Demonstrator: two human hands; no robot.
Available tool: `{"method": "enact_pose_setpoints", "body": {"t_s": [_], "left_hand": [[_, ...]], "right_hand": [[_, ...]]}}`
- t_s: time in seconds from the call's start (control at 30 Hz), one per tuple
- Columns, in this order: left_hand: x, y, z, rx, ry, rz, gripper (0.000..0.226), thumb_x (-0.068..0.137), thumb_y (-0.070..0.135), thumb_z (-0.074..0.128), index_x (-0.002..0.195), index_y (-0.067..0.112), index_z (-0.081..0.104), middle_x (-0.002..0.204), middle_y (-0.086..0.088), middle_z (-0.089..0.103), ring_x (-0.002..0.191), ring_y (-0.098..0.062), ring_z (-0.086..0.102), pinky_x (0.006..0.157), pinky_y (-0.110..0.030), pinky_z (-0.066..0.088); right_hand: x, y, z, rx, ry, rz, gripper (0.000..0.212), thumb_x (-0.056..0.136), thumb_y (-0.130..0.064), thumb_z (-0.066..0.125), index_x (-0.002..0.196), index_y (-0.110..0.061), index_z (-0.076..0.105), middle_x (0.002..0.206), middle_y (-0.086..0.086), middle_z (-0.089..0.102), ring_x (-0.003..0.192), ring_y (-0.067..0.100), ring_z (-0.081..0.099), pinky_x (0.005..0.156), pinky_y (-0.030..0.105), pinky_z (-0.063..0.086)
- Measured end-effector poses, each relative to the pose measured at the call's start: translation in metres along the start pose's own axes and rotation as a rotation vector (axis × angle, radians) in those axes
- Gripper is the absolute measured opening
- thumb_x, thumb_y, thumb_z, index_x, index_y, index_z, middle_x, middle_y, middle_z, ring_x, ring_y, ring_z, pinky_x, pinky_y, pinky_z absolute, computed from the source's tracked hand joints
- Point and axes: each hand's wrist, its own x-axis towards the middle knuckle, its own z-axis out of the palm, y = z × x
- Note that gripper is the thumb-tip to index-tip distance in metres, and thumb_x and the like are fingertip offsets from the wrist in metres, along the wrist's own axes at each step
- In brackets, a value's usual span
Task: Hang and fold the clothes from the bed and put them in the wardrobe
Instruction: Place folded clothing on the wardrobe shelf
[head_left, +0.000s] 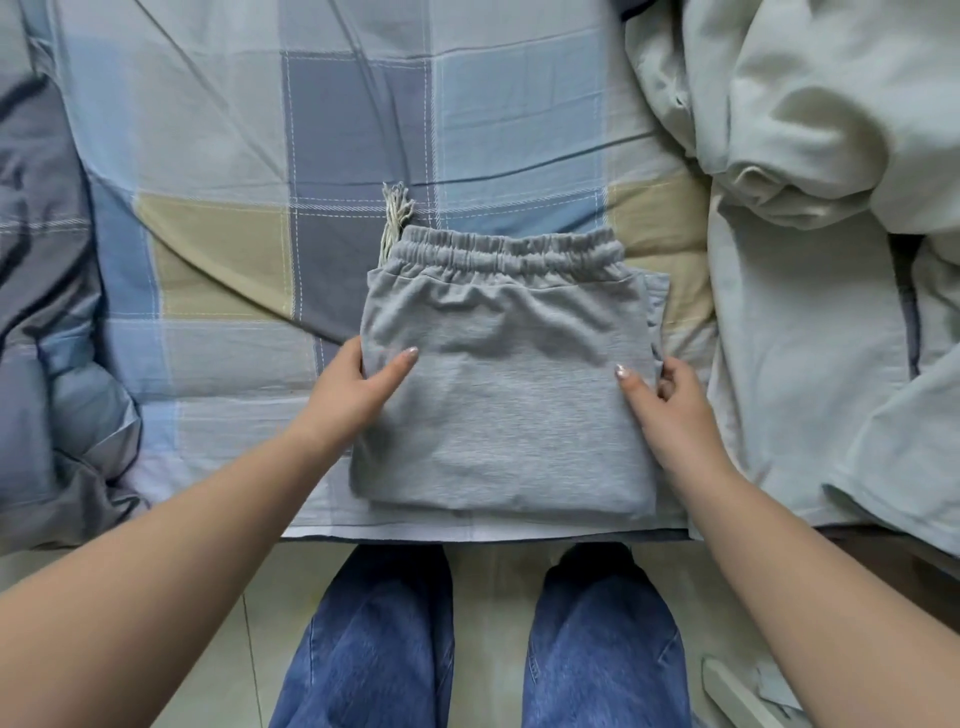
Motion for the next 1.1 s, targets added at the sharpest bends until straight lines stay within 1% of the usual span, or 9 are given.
{"method": "enact_pose_setpoints", "body": {"t_s": [0.13,0.3,0.43,0.6,0.7,0.83,0.97,1.03,1.1], "left_hand": [[0.009,0.014,0.009,-0.163,-0.173,-0.044,0.048,0.077,0.041,0.075,0.119,0.020,0.062,0.112,0.004,0.071,0.103,-0.013,0.067,0.096,-0.037,0.051],[0.000,0.029,0.004,-0.292,-0.106,-0.060,0.045,0.067,0.035,0.085,0.105,0.024,0.064,0.109,0.004,0.071,0.100,-0.013,0.068,0.090,-0.033,0.052],[-0.034,0.052,-0.005,-0.327,-0.095,-0.017,0.045,0.064,0.034,0.084,0.104,0.024,0.065,0.107,0.004,0.072,0.100,-0.015,0.068,0.090,-0.034,0.052],[-0.095,0.101,-0.020,-0.363,-0.108,0.064,0.064,0.056,0.044,0.083,0.112,0.021,0.064,0.108,0.001,0.072,0.101,-0.017,0.069,0.093,-0.038,0.051],[-0.133,0.141,-0.032,-0.405,-0.098,0.115,0.066,0.050,0.047,0.082,0.109,0.021,0.065,0.106,0.002,0.073,0.100,-0.017,0.069,0.091,-0.037,0.052],[-0.189,0.196,-0.053,-0.454,-0.106,0.222,0.067,0.051,0.045,0.082,0.112,0.020,0.065,0.107,0.001,0.073,0.101,-0.017,0.068,0.090,-0.035,0.051],[-0.239,0.247,-0.084,-0.472,-0.216,0.311,0.076,0.043,0.045,0.087,0.110,0.017,0.065,0.104,-0.001,0.074,0.096,-0.016,0.070,0.076,-0.025,0.055],[-0.261,0.271,-0.103,-0.467,-0.281,0.358,0.082,0.037,0.046,0.090,0.109,0.017,0.065,0.100,-0.002,0.075,0.093,-0.017,0.071,0.067,-0.021,0.055],[-0.276,0.287,-0.121,-0.442,-0.325,0.405,0.083,0.036,0.048,0.090,0.109,0.016,0.065,0.099,-0.003,0.075,0.093,-0.020,0.071,0.066,-0.021,0.055]], "right_hand": [[0.003,-0.011,0.011,-0.015,-0.077,0.028,0.046,0.079,-0.040,0.073,0.115,-0.025,0.049,0.112,-0.004,0.062,0.103,0.018,0.061,0.093,0.037,0.049],[-0.005,-0.026,-0.003,-0.006,-0.098,-0.095,0.029,0.084,-0.025,0.070,0.108,-0.029,0.054,0.095,-0.015,0.061,0.094,0.013,0.059,0.084,0.026,0.042],[-0.038,-0.046,-0.023,0.029,-0.112,-0.149,0.032,0.083,-0.026,0.071,0.111,-0.031,0.056,0.104,-0.011,0.065,0.099,0.012,0.062,0.090,0.031,0.048],[-0.101,-0.086,-0.067,0.112,-0.122,-0.198,0.026,0.085,-0.021,0.070,0.105,-0.033,0.059,0.104,-0.012,0.067,0.095,0.006,0.064,0.081,0.024,0.049],[-0.141,-0.120,-0.097,0.148,-0.103,-0.239,0.022,0.084,-0.017,0.070,0.097,-0.031,0.060,0.102,-0.008,0.069,0.091,0.008,0.066,0.082,0.028,0.051],[-0.202,-0.166,-0.135,0.237,-0.085,-0.314,0.026,0.083,-0.013,0.069,0.105,-0.025,0.061,0.100,-0.007,0.072,0.092,0.010,0.068,0.079,0.026,0.051],[-0.267,-0.206,-0.158,0.323,-0.069,-0.391,0.032,0.085,-0.010,0.067,0.112,-0.027,0.059,0.100,-0.007,0.072,0.093,0.011,0.069,0.071,0.020,0.053],[-0.301,-0.221,-0.165,0.376,-0.041,-0.431,0.038,0.085,-0.010,0.066,0.118,-0.025,0.057,0.105,-0.005,0.072,0.097,0.013,0.068,0.075,0.024,0.054],[-0.331,-0.229,-0.167,0.438,-0.024,-0.444,0.037,0.087,-0.009,0.064,0.116,-0.029,0.056,0.106,-0.005,0.071,0.097,0.015,0.068,0.076,0.028,0.055]]}}
